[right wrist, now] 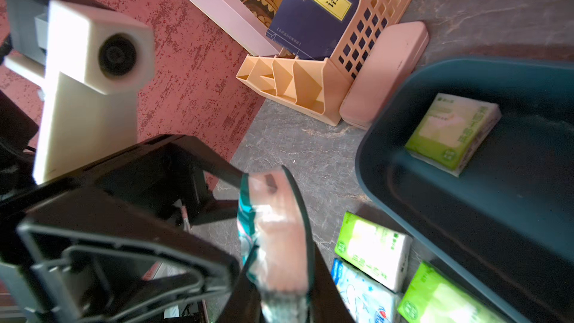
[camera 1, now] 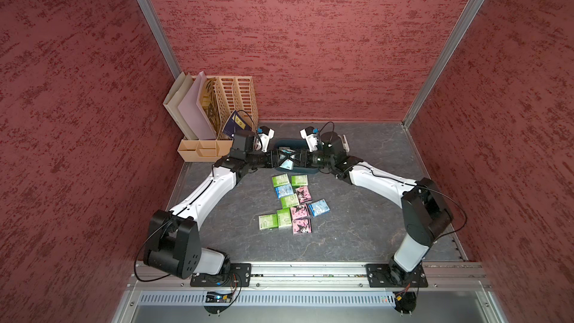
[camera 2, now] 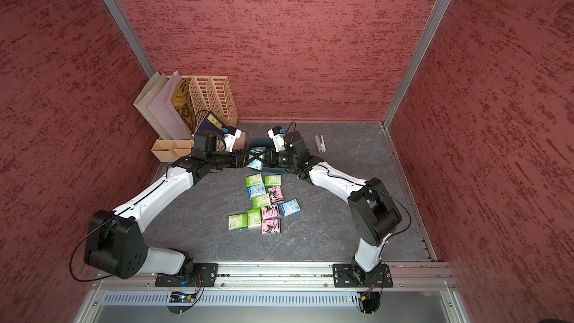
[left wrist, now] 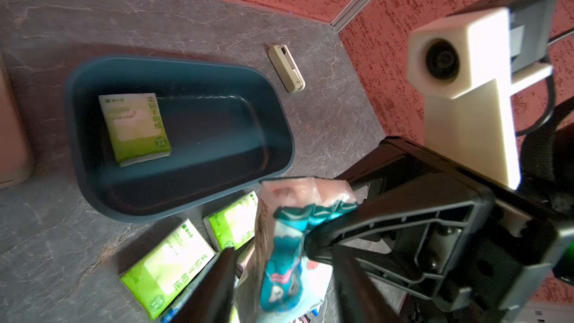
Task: Put the pocket tissues into the storage box
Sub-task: Place the pocket tissues in the storage box.
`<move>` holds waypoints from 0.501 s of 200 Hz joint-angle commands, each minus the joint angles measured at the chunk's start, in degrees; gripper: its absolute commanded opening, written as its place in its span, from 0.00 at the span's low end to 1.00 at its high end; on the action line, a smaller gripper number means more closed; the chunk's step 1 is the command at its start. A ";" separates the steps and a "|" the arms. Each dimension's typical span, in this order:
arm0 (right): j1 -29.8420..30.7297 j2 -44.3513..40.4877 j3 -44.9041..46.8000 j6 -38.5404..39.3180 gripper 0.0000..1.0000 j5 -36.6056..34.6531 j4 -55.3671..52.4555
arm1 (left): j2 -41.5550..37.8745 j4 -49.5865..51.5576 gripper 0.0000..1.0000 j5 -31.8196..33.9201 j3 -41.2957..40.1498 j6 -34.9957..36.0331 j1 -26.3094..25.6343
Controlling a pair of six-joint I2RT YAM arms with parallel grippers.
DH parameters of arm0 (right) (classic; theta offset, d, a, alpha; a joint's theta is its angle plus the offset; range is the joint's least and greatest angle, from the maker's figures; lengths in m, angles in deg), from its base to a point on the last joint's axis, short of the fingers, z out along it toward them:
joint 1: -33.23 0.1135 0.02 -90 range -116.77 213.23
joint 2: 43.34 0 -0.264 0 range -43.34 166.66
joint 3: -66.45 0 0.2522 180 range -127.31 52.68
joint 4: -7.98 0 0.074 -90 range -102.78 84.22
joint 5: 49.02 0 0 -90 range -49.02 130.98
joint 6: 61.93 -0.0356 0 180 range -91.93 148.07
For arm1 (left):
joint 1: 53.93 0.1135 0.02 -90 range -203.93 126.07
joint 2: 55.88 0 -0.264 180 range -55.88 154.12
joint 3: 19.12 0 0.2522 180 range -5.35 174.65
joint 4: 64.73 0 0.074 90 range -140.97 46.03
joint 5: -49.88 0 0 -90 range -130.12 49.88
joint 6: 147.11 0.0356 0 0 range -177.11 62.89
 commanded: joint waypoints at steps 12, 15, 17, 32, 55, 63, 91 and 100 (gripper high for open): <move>-0.98 0.91 -5.59 3.93 0.05 -2.16 -7.87 | -2.17 -1.14 1.00 3.96 -0.56 -1.03 1.09; -1.38 1.30 -6.28 4.06 0.05 -2.08 -8.82 | -2.38 -1.30 1.00 4.41 -0.74 -1.25 1.27; -1.70 1.55 -6.68 4.08 0.05 -2.05 -9.53 | -2.55 -1.42 1.00 4.63 -0.87 -1.38 1.32; -4.13 3.69 -9.54 4.00 0.04 -1.67 -14.29 | -3.94 -2.52 1.00 6.81 -2.05 -2.32 2.54; -7.64 7.93 -14.82 3.30 0.04 0.97 -19.34 | -5.60 -3.16 1.00 8.90 -3.22 -2.18 3.91; -8.40 9.73 -17.37 3.13 0.04 1.86 -20.84 | -5.86 -3.03 1.00 9.20 -3.38 -2.07 4.34; -10.03 16.48 -26.38 4.55 0.06 3.02 -27.60 | -6.84 -3.59 1.00 9.92 -4.39 -2.55 5.67; -10.23 18.95 -29.54 6.02 0.06 3.00 -30.28 | -7.03 -4.09 1.00 9.69 -4.85 -2.76 6.13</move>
